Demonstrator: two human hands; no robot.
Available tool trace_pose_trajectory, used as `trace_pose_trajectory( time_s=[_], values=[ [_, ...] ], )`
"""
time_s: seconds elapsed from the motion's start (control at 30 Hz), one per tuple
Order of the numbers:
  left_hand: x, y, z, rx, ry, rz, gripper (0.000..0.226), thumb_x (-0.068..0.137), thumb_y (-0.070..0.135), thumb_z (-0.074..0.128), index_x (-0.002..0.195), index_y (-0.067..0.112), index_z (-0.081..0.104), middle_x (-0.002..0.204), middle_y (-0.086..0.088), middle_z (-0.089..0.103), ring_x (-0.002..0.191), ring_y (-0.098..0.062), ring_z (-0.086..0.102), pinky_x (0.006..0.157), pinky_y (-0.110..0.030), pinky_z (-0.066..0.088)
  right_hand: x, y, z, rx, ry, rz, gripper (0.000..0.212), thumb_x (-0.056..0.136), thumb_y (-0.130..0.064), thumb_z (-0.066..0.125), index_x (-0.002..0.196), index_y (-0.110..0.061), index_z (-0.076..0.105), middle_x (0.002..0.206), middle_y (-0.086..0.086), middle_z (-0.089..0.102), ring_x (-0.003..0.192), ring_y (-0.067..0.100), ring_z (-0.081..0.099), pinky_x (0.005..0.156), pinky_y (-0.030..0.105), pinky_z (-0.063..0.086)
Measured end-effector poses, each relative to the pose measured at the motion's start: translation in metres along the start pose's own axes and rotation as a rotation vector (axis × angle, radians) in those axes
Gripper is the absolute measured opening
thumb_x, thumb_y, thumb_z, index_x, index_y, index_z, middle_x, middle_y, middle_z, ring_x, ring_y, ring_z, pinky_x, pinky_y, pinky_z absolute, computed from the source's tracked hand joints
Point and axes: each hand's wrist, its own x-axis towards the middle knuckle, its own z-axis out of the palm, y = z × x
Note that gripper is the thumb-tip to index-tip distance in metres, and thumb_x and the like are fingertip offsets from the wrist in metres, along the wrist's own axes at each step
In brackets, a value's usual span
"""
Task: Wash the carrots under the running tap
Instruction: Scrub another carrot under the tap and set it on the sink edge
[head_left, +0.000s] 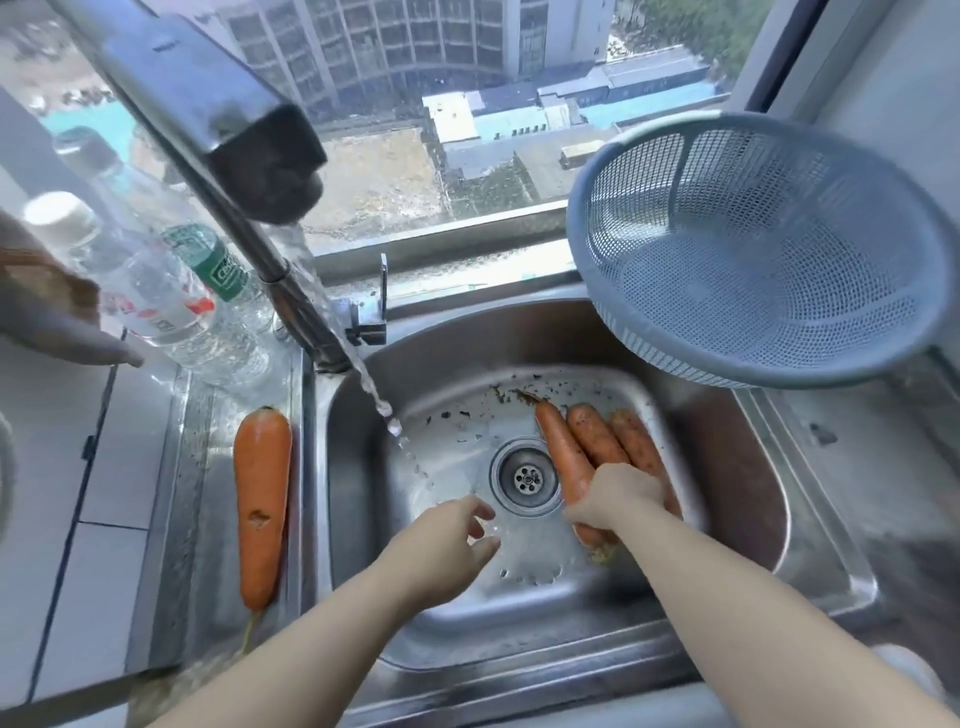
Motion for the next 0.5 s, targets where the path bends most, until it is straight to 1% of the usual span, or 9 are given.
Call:
trace_pose_trajectory(
  time_s=[0.03,0.1,0.13,0.23,0.3,0.33,0.4,0.43,0.5],
  values=[
    [-0.002,-0.001,-0.001,-0.028,-0.004,-0.002,0.037,0.096,0.036,0.051,0.131,0.025,0.049,0.122,0.007,0.06,0.102,-0.012,0.058,0.084,-0.025,0.047,-0.002,-0.005,-0.004,-0.034,0.002,0.163,0.042,0.068,-0.055,0.048,0.099,-0.035,0.069,0.12,-0.008,0.063,0.121,0.018,0.055,0.099,0.033,0.043],
    [-0.006,-0.003,-0.006,-0.108,-0.012,-0.026,0.036,0.096,0.036,0.051,0.13,0.024,0.051,0.12,0.006,0.061,0.095,-0.011,0.058,0.073,-0.021,0.045,-0.001,-0.005,-0.012,0.042,0.004,0.171,0.06,0.063,-0.062,0.045,0.118,-0.045,0.063,0.142,-0.013,0.046,0.135,0.022,0.041,0.11,0.032,0.029],
    [-0.008,-0.005,-0.009,-0.162,-0.012,-0.046,0.035,0.096,0.035,0.051,0.129,0.023,0.052,0.118,0.005,0.062,0.094,-0.011,0.06,0.071,-0.02,0.045,-0.003,-0.006,-0.02,0.101,0.018,0.157,0.066,0.064,-0.065,0.048,0.123,-0.04,0.062,0.141,-0.009,0.047,0.135,0.023,0.04,0.11,0.031,0.028],
    [-0.014,-0.009,-0.019,-0.49,-0.023,-0.158,0.03,0.098,0.03,0.048,0.125,0.017,0.054,0.116,-0.001,0.061,0.096,-0.015,0.063,0.077,-0.025,0.045,-0.03,-0.017,-0.046,0.156,-0.106,0.138,0.086,0.051,-0.077,0.057,0.117,-0.024,0.067,0.12,-0.001,0.063,0.112,0.021,0.058,0.101,0.034,0.043],
    [-0.015,-0.013,-0.024,-0.872,-0.01,-0.311,0.035,0.1,0.033,0.045,0.13,0.015,0.05,0.121,-0.005,0.057,0.104,-0.02,0.059,0.088,-0.033,0.045,-0.048,-0.027,-0.054,0.126,-0.174,0.092,0.076,0.053,-0.078,0.06,0.104,-0.023,0.07,0.103,-0.001,0.068,0.094,0.015,0.063,0.089,0.031,0.051],
    [-0.015,-0.016,-0.025,-1.067,0.011,-0.397,0.042,0.1,0.037,0.045,0.136,0.014,0.045,0.126,-0.008,0.054,0.109,-0.024,0.057,0.09,-0.037,0.045,-0.055,-0.032,-0.055,0.131,-0.187,0.058,0.063,0.06,-0.074,0.062,0.098,-0.023,0.069,0.094,-0.003,0.068,0.083,0.01,0.063,0.077,0.025,0.053],
    [-0.011,-0.02,-0.026,-1.375,0.05,-0.513,0.055,0.099,0.043,0.044,0.144,0.013,0.035,0.136,-0.015,0.048,0.12,-0.033,0.051,0.092,-0.044,0.044,-0.071,-0.047,-0.057,0.125,-0.192,0.0,0.04,0.075,-0.061,0.063,0.091,-0.024,0.065,0.082,-0.005,0.066,0.06,0.004,0.06,0.052,0.015,0.045],
    [-0.009,-0.021,-0.027,-1.5,0.053,-0.536,0.059,0.1,0.045,0.041,0.146,0.01,0.031,0.137,-0.017,0.046,0.124,-0.036,0.048,0.093,-0.046,0.042,-0.079,-0.054,-0.059,0.121,-0.198,-0.027,0.037,0.078,-0.058,0.063,0.094,-0.024,0.065,0.083,-0.004,0.066,0.058,0.003,0.06,0.049,0.015,0.044],
    [-0.002,-0.019,-0.029,-1.71,0.065,-0.507,0.058,0.102,0.045,0.035,0.144,0.005,0.034,0.135,-0.018,0.049,0.126,-0.036,0.048,0.094,-0.047,0.041,-0.09,-0.064,-0.061,0.121,-0.181,-0.05,0.041,0.077,-0.058,0.065,0.1,-0.024,0.064,0.09,-0.002,0.068,0.069,0.007,0.064,0.057,0.019,0.051]
  ],
)
